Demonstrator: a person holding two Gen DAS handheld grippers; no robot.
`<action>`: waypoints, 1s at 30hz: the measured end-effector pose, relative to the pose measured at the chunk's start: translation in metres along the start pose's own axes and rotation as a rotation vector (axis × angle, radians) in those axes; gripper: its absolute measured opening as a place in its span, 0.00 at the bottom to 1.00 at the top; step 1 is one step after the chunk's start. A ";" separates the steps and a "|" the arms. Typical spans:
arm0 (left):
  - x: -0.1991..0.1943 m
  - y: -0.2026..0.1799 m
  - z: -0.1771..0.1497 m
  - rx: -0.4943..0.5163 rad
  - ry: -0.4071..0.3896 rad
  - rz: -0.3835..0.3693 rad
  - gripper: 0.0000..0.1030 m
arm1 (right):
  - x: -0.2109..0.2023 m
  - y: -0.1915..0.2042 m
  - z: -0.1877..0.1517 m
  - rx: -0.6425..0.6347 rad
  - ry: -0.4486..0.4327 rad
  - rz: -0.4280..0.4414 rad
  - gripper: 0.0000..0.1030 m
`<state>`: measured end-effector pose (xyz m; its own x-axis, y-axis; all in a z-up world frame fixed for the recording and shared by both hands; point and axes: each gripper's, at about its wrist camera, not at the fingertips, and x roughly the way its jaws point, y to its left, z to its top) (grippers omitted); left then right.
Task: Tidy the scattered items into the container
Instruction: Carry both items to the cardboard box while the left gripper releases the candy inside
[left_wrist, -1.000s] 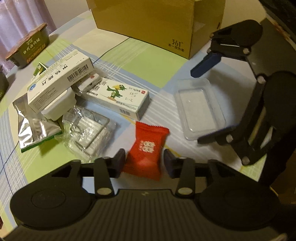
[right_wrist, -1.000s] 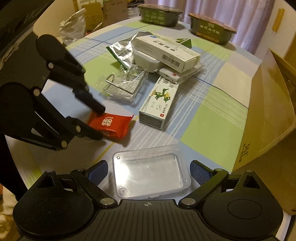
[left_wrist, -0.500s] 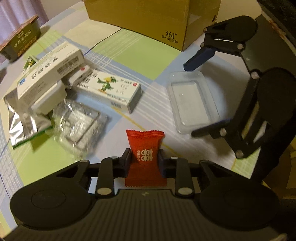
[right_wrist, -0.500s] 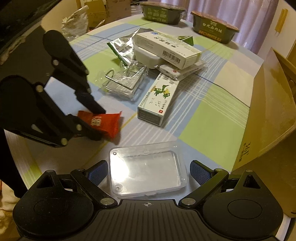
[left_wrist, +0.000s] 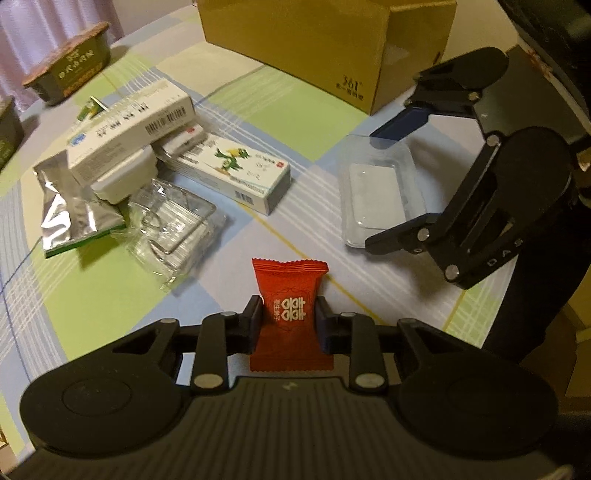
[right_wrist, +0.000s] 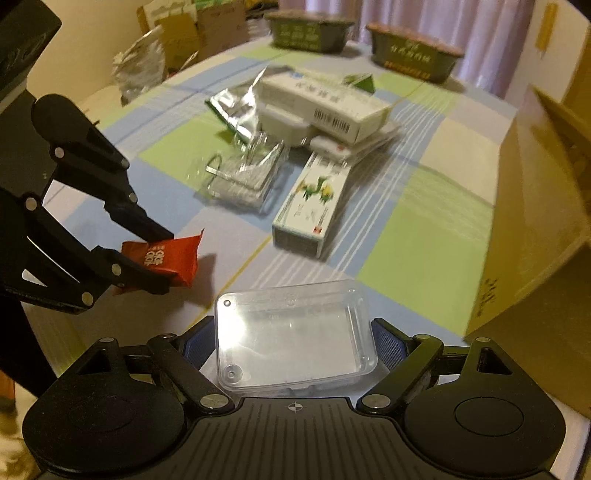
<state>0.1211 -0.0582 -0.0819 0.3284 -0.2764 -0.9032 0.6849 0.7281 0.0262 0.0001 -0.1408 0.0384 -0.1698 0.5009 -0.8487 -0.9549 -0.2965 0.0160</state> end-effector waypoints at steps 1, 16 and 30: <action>-0.003 0.000 0.001 -0.003 -0.007 0.006 0.24 | -0.004 0.001 0.000 0.006 -0.007 -0.007 0.87; -0.066 -0.037 0.076 0.033 -0.138 0.045 0.24 | -0.122 -0.031 0.009 0.153 -0.210 -0.231 0.87; -0.060 -0.083 0.222 0.111 -0.298 0.007 0.24 | -0.194 -0.159 -0.001 0.324 -0.337 -0.434 0.87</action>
<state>0.1887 -0.2415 0.0655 0.4985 -0.4548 -0.7380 0.7430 0.6627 0.0934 0.1849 -0.1912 0.2001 0.2324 0.7643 -0.6015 -0.9702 0.2253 -0.0886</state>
